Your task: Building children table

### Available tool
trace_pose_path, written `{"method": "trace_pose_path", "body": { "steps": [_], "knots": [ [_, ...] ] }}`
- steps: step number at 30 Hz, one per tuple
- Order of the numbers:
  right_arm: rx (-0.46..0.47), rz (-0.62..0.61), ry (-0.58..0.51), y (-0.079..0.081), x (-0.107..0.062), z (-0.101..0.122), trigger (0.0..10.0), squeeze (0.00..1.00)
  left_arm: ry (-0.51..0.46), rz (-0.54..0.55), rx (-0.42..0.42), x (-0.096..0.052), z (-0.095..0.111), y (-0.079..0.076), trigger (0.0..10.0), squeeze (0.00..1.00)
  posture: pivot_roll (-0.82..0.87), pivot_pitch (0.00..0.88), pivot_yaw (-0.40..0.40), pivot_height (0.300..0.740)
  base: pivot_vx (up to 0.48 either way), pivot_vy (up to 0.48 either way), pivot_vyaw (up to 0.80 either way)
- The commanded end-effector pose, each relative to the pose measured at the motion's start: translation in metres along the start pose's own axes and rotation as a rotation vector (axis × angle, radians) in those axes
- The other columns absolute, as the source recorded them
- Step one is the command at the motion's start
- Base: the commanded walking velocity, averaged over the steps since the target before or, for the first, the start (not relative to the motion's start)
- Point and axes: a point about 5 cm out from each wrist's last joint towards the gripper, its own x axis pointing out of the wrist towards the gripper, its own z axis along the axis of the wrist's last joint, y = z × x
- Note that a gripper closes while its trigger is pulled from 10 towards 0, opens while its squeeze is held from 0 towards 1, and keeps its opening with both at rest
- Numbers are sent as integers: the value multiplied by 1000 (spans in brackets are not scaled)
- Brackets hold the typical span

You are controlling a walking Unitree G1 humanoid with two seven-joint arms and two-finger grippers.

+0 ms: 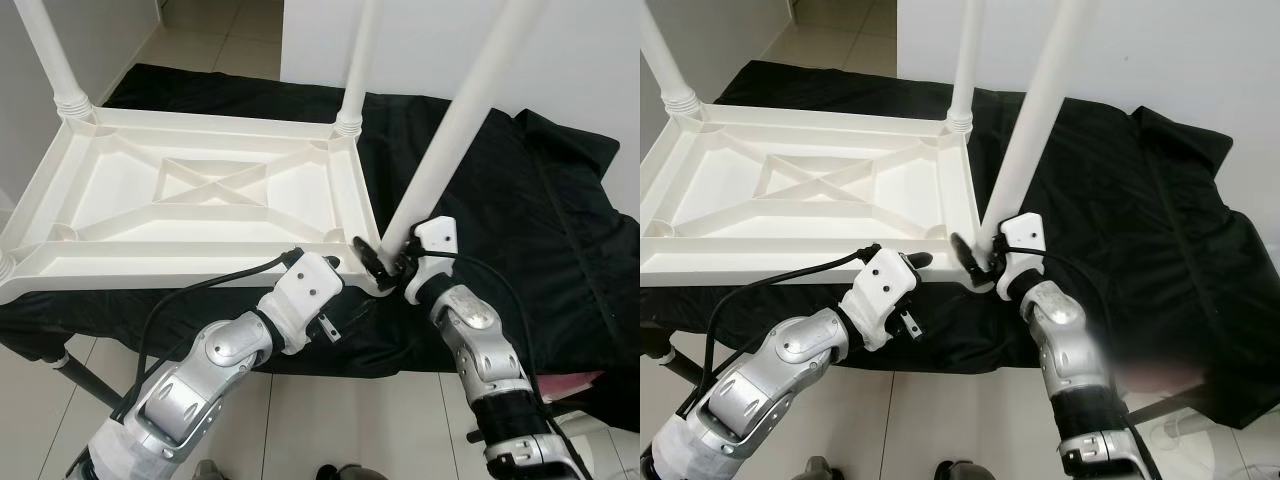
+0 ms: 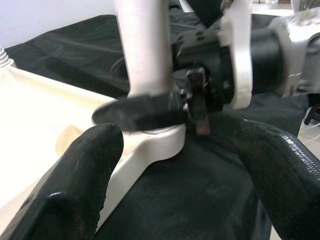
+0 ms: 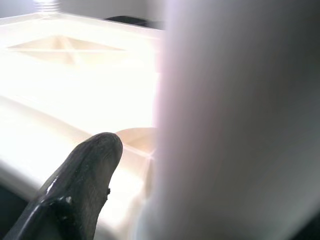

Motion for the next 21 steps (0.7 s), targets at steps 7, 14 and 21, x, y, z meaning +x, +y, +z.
{"method": "trace_pose_path", "body": {
  "steps": [7, 14, 21],
  "knots": [
    [-53, 81, 38, -5, 7, -10, 9765, 0, 6, -100, 8, 1, -2, -7, 10000, 0, 78, 96, -94, 740, 0, 0, 0],
    [-51, 72, 59, -15, 4, -16, 0, 0, 9, -90, 9, 0, -2, -6, 10000, 0, 87, 87, -103, 740, 0, 0, 0],
    [-64, 62, 101, -14, -2, -28, 0, 0, 10, -89, 2, -1, -3, -8, 10000, 0, 82, 85, -102, 740, 0, 0, 0]
  ]
}}
